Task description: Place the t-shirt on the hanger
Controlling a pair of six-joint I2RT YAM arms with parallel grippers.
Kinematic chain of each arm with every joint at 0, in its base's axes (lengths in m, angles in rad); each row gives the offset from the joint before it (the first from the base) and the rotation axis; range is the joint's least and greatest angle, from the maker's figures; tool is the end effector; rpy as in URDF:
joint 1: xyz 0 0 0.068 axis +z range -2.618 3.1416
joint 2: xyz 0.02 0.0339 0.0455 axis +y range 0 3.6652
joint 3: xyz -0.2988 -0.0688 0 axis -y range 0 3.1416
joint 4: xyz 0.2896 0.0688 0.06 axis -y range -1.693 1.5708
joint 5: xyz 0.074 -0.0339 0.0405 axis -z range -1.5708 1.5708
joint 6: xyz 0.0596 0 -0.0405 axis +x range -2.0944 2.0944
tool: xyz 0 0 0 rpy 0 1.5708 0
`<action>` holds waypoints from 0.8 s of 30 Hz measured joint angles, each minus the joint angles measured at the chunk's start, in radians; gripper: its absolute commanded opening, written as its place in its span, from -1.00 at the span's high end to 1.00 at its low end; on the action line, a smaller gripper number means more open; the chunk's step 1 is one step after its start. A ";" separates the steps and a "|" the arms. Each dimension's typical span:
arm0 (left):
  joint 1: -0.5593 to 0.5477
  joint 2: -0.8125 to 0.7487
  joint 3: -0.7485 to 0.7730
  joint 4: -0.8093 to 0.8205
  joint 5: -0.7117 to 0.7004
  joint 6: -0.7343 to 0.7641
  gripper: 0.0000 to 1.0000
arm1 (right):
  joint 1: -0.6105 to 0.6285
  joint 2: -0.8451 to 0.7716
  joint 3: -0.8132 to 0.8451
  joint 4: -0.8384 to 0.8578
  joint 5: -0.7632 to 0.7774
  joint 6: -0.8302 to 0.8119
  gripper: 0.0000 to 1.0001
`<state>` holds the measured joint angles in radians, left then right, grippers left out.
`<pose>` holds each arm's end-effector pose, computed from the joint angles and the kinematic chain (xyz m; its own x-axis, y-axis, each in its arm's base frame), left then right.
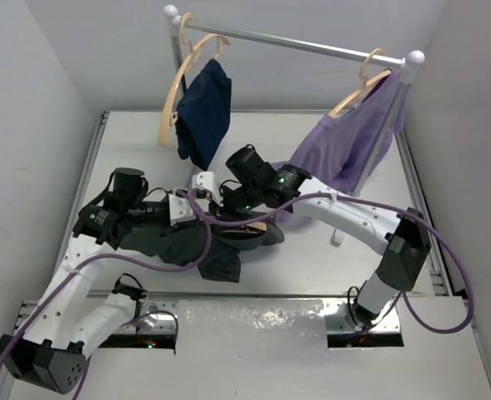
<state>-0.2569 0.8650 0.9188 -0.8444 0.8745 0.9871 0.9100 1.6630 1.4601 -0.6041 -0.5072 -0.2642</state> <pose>0.1732 -0.0928 0.3366 0.1927 0.5027 -0.8427 0.9511 0.1156 0.2864 0.2413 0.3576 0.3204 -0.1938 -0.6212 -0.7593 -0.9810 0.1129 0.1580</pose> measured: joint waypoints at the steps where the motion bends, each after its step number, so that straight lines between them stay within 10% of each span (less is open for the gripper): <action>1: 0.000 0.000 0.004 -0.012 0.004 0.001 0.80 | 0.003 -0.004 -0.001 -0.006 -0.003 -0.003 1.00; 6: -0.005 0.007 0.064 -0.044 -0.051 -0.013 0.22 | -0.008 -0.058 -0.055 0.020 0.017 0.040 1.00; 8: -0.005 0.011 0.105 -0.078 -0.097 -0.002 -0.70 | -0.032 -0.094 -0.088 0.012 0.039 0.056 1.00; 24: -0.003 -0.002 0.057 -0.162 -0.355 0.060 -0.38 | -0.057 -0.313 -0.111 -0.163 0.087 0.039 1.00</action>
<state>-0.2600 0.8627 0.9760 -1.0061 0.5198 1.0466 0.8532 1.3502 1.3495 -0.7666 -0.4202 -0.2256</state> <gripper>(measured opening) 0.757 0.142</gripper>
